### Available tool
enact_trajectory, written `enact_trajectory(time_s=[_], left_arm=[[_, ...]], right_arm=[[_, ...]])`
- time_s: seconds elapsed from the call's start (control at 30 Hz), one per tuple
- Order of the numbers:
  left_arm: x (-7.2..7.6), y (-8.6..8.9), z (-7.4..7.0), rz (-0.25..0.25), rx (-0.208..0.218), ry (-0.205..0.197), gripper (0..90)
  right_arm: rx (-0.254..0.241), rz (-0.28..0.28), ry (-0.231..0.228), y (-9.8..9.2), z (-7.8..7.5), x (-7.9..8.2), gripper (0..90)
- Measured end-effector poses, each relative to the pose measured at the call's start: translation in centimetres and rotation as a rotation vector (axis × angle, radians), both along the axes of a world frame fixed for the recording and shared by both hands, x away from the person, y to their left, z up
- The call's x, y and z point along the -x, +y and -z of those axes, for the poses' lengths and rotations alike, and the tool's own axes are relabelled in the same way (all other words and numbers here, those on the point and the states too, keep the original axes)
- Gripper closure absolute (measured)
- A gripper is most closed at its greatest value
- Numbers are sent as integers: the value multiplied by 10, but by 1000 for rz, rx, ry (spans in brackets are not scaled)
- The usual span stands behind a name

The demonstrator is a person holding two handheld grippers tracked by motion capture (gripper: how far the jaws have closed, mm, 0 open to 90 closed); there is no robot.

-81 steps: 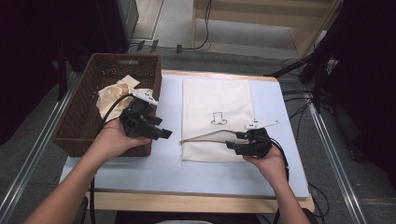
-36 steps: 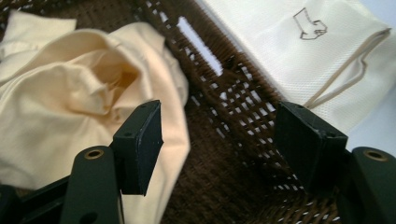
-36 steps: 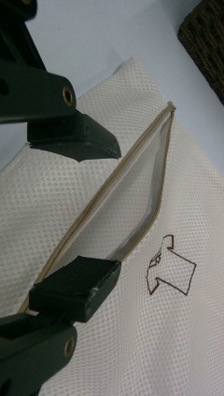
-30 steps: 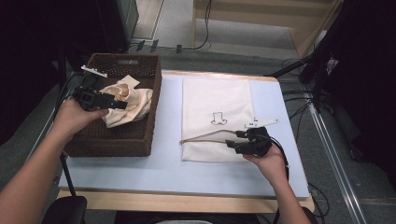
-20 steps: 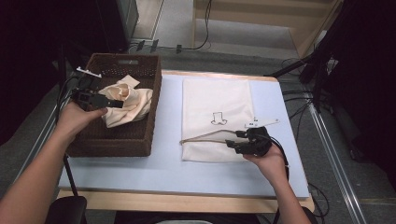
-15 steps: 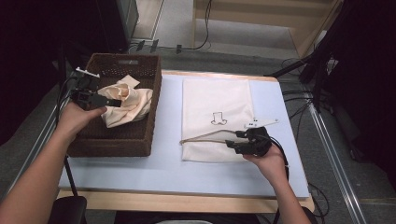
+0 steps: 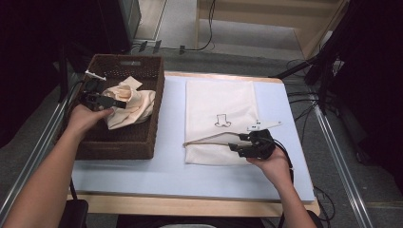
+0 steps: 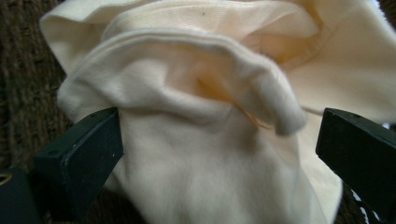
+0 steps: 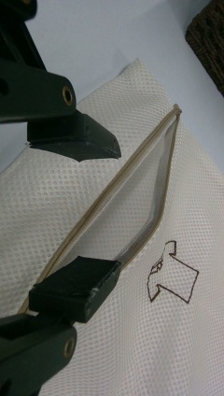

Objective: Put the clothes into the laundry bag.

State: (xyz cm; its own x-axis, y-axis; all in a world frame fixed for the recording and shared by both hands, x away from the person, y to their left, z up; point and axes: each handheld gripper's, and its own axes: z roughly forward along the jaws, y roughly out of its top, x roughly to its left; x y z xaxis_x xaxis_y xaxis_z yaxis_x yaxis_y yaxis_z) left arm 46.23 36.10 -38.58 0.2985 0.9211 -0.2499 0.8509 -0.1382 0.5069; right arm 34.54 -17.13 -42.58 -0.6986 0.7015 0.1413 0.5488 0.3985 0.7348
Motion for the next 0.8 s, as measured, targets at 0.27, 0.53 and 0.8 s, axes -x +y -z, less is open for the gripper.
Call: enact_trajectory(time_s=[0.27, 0.53, 0.8], left_arm=[[-13, -18, 18, 92, -81, 21, 54], [-21, -28, 29, 82, -112, 25, 54], [-27, -18, 43, -94, -215, 66, 0]], right_arm=[[4, 5, 3, 0, 0, 0, 401], [10, 4, 0, 0, 1, 1, 399], [16, 13, -5, -3, 2, 3, 396]])
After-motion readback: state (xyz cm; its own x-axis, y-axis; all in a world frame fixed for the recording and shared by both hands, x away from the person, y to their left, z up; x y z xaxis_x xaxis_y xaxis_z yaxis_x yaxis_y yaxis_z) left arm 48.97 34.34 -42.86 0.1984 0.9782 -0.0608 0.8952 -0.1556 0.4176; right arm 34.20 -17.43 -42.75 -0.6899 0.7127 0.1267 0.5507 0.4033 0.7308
